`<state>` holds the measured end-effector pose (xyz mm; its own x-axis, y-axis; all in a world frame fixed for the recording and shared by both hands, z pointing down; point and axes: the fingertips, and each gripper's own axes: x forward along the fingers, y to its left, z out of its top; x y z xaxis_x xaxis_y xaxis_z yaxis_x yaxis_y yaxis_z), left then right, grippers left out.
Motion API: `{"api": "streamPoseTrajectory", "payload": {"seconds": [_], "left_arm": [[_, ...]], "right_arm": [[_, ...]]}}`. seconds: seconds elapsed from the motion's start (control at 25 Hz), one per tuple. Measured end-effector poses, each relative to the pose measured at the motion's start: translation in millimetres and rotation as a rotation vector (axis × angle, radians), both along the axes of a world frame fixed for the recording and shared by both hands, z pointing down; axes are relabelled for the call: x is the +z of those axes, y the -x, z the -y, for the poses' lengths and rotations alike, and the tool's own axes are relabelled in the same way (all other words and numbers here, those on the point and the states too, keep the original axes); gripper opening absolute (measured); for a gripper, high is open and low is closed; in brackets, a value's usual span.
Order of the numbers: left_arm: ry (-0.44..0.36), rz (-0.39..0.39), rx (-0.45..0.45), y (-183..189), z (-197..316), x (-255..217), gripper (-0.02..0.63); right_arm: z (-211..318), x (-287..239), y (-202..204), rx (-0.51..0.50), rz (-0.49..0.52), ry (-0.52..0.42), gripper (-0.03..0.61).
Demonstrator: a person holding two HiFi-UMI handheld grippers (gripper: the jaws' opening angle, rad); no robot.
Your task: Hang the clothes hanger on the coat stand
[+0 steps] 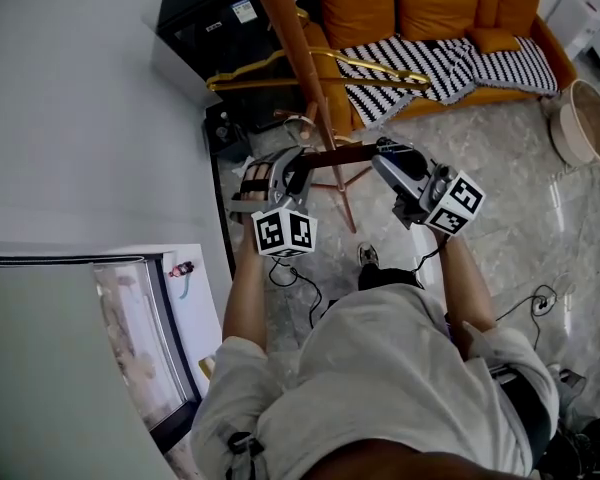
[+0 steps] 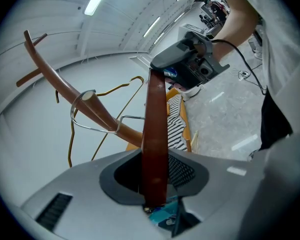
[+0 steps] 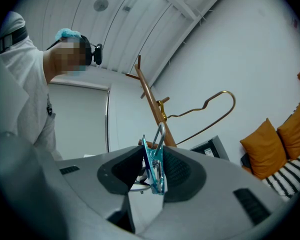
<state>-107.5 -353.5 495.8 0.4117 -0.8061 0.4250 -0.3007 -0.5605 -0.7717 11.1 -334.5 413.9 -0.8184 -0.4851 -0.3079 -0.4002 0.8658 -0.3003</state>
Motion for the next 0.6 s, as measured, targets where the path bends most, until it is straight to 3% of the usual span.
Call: {"api": "streamPoseTrajectory", "payload": {"seconds": [0.6], "left_arm": [[0.032,0.01,-0.009,-10.7,24.9,24.3,0.127]], "right_arm": [[30.5,27.8,-11.9,0.012,-0.031,0.046,0.115]]}}
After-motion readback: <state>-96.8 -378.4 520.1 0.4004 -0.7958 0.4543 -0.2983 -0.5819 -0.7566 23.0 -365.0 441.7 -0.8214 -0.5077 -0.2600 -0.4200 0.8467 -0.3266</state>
